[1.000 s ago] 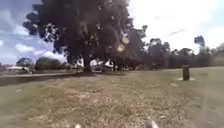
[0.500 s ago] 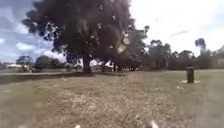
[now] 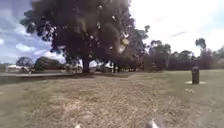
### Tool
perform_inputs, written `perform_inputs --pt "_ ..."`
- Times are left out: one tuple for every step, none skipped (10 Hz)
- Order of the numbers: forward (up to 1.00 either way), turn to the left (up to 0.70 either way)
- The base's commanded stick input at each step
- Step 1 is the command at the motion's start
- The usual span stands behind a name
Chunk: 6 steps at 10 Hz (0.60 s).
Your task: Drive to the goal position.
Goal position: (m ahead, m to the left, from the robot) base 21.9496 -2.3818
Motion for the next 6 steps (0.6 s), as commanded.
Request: perform_inputs --pt "0.70 0.00" --pt "0.70 0.00" --pt "0.70 0.00" --pt "0.70 0.00" --pt "0.70 0.00" --pt "0.70 0.00"
